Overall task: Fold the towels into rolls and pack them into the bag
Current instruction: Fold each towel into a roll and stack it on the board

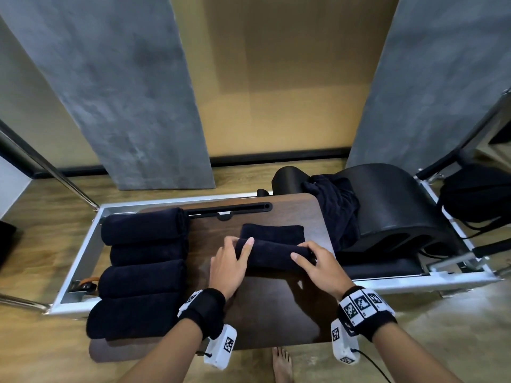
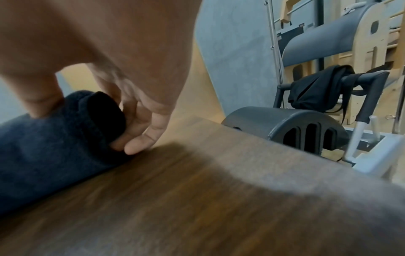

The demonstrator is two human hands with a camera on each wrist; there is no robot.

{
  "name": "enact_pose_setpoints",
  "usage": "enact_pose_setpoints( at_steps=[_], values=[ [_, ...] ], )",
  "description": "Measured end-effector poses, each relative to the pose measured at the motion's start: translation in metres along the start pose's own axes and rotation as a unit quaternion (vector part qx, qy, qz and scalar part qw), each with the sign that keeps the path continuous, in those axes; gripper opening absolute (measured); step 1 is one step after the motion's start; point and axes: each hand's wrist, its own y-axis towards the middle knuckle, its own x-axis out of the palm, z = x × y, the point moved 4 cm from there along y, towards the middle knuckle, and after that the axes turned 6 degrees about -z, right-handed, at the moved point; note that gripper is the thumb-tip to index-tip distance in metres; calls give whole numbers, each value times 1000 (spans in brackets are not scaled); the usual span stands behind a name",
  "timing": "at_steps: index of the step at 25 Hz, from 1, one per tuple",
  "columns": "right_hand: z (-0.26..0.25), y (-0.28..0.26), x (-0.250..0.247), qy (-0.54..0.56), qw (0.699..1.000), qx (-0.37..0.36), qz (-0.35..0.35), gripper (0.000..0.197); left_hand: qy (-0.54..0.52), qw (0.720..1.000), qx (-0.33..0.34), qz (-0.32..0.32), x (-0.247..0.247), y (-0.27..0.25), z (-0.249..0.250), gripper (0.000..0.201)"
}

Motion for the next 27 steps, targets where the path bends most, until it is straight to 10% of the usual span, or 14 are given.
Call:
enact_pose_setpoints(
  at_steps=[8, 17, 27],
  values=[
    [0, 31, -7, -7, 987, 104, 121, 59, -82, 996, -12, 20, 1, 30, 4, 38],
    [-21, 48, -9, -28, 968, 155, 194, 51, -129, 987, -98, 8, 7, 62, 20, 63],
    [-12, 48, -11, 346, 891, 159, 246, 50, -428, 895, -116, 40, 15, 41, 38, 42]
  ],
)
